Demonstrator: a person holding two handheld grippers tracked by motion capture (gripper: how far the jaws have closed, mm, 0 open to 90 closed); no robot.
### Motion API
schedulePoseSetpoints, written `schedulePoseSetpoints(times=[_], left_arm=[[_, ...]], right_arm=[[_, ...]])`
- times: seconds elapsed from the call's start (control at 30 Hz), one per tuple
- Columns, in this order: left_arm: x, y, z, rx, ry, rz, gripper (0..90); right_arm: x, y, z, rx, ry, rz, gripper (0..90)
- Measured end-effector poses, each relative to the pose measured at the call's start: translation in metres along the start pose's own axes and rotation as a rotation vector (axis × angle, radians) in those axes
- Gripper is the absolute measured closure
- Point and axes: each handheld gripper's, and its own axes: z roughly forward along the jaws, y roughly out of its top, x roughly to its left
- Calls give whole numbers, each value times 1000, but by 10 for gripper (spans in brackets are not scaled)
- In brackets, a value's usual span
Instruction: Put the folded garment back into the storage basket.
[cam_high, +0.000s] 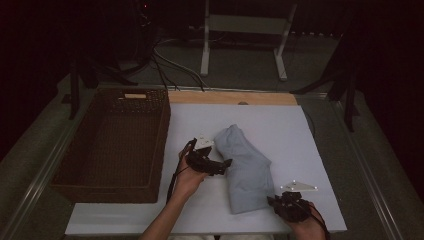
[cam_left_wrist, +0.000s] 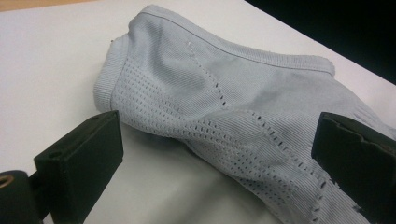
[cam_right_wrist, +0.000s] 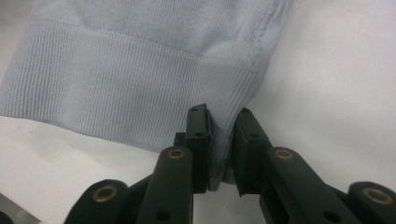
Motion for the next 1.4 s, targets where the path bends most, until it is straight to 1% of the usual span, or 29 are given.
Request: schedulePoseSetpoints(times=[0.13, 0.2, 0.33, 0.47, 0.57, 0.67, 0.77, 0.9, 1.23, 1.4], left_arm=[[1, 1, 0, -4, 3, 6, 38], [1, 3, 0, -7, 8, 19, 38], [2, 6, 0, -8, 11, 27, 38], [4, 7, 0, 7, 17, 23, 38], [6, 7, 1, 9, 19, 19, 38], [7, 7, 1, 15, 24, 22, 38], [8, 6, 2, 13, 26, 18, 39], [9, 6, 3, 3, 34, 26, 39], [11, 8, 5, 12, 53, 46, 39], [10, 7, 9, 19, 41, 52, 40]], right_arm=[[0, 2, 0, 6, 3, -1, 790], [-1, 2, 0, 10, 8, -2, 790], [0, 3, 1, 17, 4, -10, 790], [-2, 4, 0, 19, 12, -7, 790], [-2, 4, 0, 20, 14, -9, 790], [-3, 4, 0, 21, 17, -10, 790], [-4, 5, -1, 18, 19, -10, 791], [-4, 4, -2, 19, 19, -9, 791], [-13, 1, -7, 17, 9, 3, 791], [-17, -1, -9, 16, 4, 8, 791]])
